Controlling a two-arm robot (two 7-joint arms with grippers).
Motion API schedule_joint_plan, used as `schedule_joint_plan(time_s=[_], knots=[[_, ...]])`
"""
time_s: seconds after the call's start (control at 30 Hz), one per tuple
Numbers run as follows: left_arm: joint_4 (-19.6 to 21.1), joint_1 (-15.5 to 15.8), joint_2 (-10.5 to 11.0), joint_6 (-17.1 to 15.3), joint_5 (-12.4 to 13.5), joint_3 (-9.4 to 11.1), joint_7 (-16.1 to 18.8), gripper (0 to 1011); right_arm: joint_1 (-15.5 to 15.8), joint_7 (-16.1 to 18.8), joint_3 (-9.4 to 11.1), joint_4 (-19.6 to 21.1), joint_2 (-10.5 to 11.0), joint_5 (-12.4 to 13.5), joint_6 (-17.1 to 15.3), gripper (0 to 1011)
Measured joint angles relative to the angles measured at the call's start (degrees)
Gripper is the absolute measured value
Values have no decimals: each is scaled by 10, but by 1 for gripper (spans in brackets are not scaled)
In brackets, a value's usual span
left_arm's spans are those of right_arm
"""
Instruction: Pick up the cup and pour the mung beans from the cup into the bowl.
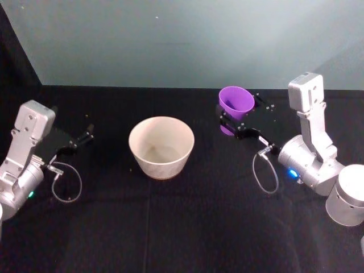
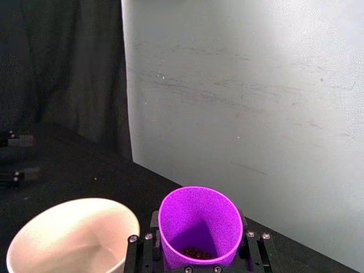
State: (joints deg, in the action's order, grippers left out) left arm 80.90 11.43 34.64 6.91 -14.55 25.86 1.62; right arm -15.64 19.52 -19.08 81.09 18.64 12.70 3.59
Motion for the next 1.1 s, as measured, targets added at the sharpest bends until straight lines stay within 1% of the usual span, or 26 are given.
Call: schedule_joint_plan(time_s=[1.1], knots=[[0, 0, 0, 0, 0, 0, 0, 1000, 0, 0, 0, 0, 0, 0, 0, 735]])
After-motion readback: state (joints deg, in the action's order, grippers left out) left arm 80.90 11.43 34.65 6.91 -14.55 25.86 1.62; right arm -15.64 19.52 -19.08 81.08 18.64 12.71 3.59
